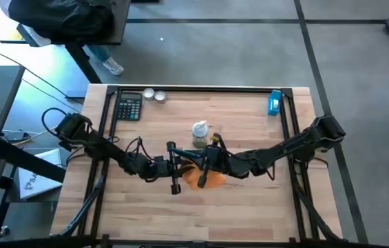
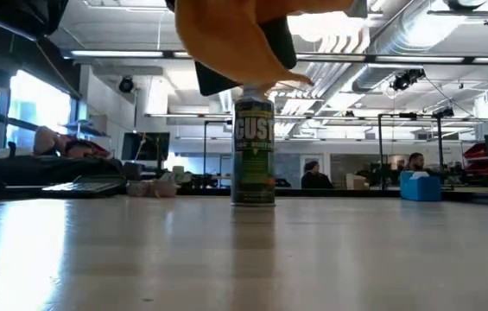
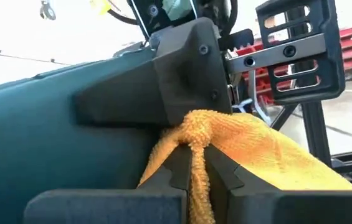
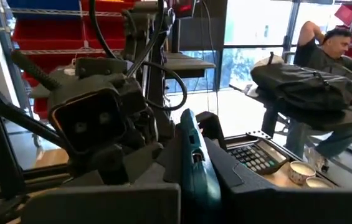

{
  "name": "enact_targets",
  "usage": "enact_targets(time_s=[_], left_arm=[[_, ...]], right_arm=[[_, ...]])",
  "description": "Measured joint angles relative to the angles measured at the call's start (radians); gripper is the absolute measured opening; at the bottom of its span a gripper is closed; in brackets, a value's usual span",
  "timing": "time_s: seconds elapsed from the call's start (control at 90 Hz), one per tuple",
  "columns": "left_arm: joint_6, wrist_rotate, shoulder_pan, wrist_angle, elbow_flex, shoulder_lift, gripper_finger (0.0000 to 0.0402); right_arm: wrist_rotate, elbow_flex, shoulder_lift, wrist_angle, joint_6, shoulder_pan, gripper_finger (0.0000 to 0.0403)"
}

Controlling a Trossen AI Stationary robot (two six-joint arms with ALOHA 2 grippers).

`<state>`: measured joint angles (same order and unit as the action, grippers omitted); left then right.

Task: Apply microfiber cloth
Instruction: Wipe the back of the blue tablet using the orange microfiber cloth

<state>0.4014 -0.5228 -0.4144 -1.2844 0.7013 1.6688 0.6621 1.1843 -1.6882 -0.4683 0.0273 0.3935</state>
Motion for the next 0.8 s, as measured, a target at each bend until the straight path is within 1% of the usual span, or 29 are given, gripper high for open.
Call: enact_targets(time_s=[0.211, 0.311, 0.411, 0.533, 0.667, 0.8], left_arm=[[0.057, -0.054, -0.018, 0.015, 0.02, 0.0, 0.0], [0.047, -0.064, -0.015, 0.042, 0.023, 0.0, 0.0], [-0.001, -0.081, -0.006, 0.079, 0.025, 0.008, 0.0], [-0.017, -0.116, -0.003, 0.101, 0.027, 0.046, 0.0], [0.041, -0.142, -0.003, 0.104, 0.031, 0.095, 0.0], [0.046, -0.163, -0.003, 0.107, 0.054, 0.152, 0.0]], right_arm=[[0.011, 0.002, 0.001, 0.002, 0.003, 0.001, 0.0], [0.016, 0.001, 0.0, 0.001, 0.001, 0.001, 0.0], [0.039, -0.002, -0.003, -0.007, -0.007, 0.001, 0.0], [0.067, -0.002, -0.005, -0.011, -0.014, -0.001, 0.0], [0.072, -0.003, -0.005, -0.029, -0.014, -0.008, 0.0], [0.079, -0.003, -0.002, -0.051, -0.036, -0.008, 0.0]])
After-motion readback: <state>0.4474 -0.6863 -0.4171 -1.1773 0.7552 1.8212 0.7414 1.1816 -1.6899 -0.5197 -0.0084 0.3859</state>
